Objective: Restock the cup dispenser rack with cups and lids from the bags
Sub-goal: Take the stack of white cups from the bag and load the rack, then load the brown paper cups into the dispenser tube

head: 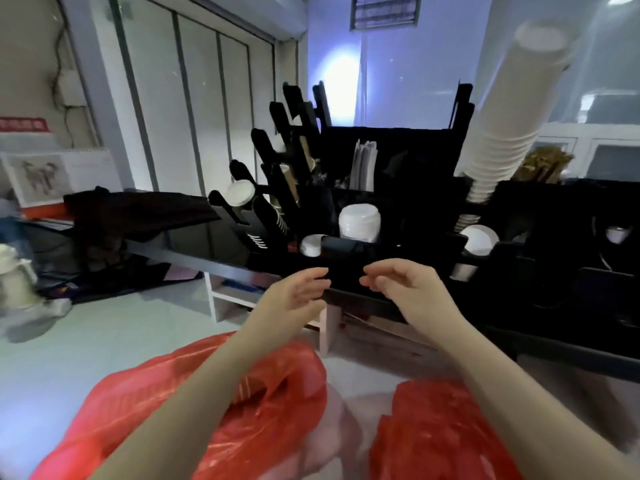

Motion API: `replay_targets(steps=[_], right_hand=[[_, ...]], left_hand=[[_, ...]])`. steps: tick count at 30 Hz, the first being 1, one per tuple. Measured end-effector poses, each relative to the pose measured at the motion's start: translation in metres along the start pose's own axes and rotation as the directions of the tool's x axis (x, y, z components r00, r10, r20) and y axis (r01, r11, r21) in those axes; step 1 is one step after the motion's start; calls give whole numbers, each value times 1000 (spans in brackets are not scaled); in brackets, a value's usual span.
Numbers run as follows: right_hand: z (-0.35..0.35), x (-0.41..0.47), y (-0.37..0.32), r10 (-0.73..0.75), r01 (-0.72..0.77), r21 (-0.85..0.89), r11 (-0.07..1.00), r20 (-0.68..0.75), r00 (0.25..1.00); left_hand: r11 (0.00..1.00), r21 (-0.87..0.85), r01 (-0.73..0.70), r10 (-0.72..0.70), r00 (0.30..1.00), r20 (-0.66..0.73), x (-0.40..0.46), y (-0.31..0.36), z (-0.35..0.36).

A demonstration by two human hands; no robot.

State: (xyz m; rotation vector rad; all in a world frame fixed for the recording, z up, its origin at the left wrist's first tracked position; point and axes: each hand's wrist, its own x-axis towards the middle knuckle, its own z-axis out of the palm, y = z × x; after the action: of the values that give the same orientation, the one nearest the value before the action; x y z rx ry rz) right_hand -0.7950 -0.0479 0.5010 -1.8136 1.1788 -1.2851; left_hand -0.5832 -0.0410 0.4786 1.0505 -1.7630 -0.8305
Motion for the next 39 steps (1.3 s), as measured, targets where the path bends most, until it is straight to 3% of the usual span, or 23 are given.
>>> replay_targets(steps=[6,9,12,15,17,18,20,22,24,26,29,32,34,36,39], right_hand=[[113,10,11,104,-106,64,992,36,994],[171,9,25,156,-160,48,986,73,985],[215,5,41,206,-171,-158,973,250,946],[236,-3,60,320,-72,-483,872,454,832],[240,-11,72,388,0,-649,761,455,801],[241,-14,78,402,22,-706,708,428,809],[241,-18,89,399,54,-800,598,355,845],[239,-18,97,412,55,-871,489,286,865],[238,-17,103,437,29,-917,398,217,873],[243,-15,109,434,5,-933,360,172,884],[257,-12,113,419,2,-933,359,163,893],[265,-8,117,418,30,-937,348,184,890],[265,-6,122,414,46,-939,341,194,890],[263,-3,128,404,71,-940,334,211,890],[263,4,132,381,94,-941,326,222,897]], left_hand=[[988,23,150,-146,984,-102,-62,-79,-107],[975,74,209,-204,976,-71,-92,-117,-145],[949,66,307,-306,952,-27,-119,-149,-176],[929,22,370,-371,925,83,-138,-166,-198],[918,211,336,-380,896,228,-145,-182,-205],[865,418,278,-407,875,262,-147,-192,-207],[638,742,205,-503,841,200,-149,-210,-211],[513,810,285,-566,822,69,-152,-226,-212],[475,809,347,-593,805,2,-158,-241,-215],[545,737,401,-561,827,-35,-165,-254,-222],[757,487,435,-444,890,-104,-171,-262,-233],[857,263,442,-411,896,-165,-172,-264,-244],[880,12,475,-462,861,-214,-174,-268,-251],[841,-233,488,-538,801,-263,-175,-275,-257],[783,-398,478,-607,727,-320,-175,-284,-261]])
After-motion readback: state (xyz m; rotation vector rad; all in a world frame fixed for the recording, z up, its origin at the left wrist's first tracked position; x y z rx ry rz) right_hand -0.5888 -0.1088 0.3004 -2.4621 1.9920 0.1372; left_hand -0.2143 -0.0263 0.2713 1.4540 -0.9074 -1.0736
